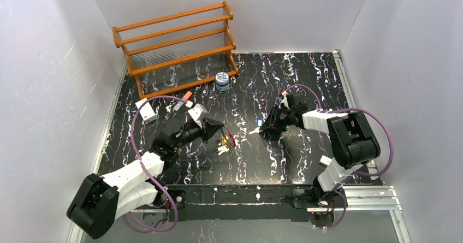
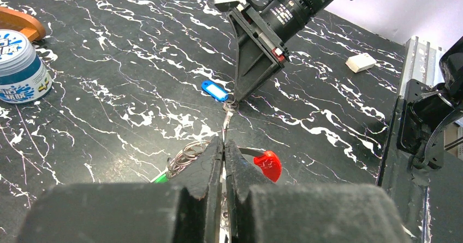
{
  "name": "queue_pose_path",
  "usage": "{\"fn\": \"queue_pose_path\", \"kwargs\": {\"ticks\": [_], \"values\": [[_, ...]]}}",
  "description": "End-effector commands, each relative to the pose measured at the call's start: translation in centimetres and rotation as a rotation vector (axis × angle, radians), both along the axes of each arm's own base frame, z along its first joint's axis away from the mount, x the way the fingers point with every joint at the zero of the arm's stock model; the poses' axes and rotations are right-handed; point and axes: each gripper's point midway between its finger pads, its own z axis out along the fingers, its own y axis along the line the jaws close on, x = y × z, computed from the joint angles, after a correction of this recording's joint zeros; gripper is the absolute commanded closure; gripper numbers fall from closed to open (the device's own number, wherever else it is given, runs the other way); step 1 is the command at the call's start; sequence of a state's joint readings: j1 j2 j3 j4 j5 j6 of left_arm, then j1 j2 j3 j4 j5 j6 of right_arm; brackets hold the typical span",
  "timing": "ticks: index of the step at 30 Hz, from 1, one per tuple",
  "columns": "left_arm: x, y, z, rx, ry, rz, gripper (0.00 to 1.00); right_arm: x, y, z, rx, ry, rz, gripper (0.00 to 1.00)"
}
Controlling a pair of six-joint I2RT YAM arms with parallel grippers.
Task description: Put the keys on the keyring
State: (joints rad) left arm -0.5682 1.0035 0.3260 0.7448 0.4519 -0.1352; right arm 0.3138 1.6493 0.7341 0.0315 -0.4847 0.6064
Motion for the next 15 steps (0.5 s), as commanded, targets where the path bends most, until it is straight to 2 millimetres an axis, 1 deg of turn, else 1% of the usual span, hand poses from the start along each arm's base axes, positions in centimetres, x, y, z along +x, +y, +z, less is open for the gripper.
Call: {"fn": "queue_pose_path", "kwargs": {"ticks": [1,4,9,14,15], "values": [[0.0,-0.1,1.8,-0.035,-0.057,-0.002,1.00,1.5,0.2,0.5,0.007,-0.024,-0.017,0.67],[0.0,-0.1,1.8,-0.033,-0.062,0.000,1.00,1.8,0.1,0.3,0.002,-0.029,-0.025,0.71],[0.0,-0.1,1.7,-0.030,-0.060,-0.001,1.00,2.6,0.0,0.4,-0.005,-0.041,-0.038,0.72],[0.0,-0.1,1.7,-0.029,-0.062,-0.002,1.00,3.0,0.4,0.4,0.011,-0.037,-0.021,0.73],[0.0,-0.1,1.7,-0.028,-0.062,-0.003,1.00,3.0,0.4,0.3,0.014,-0.032,-0.018,0.77]]}}
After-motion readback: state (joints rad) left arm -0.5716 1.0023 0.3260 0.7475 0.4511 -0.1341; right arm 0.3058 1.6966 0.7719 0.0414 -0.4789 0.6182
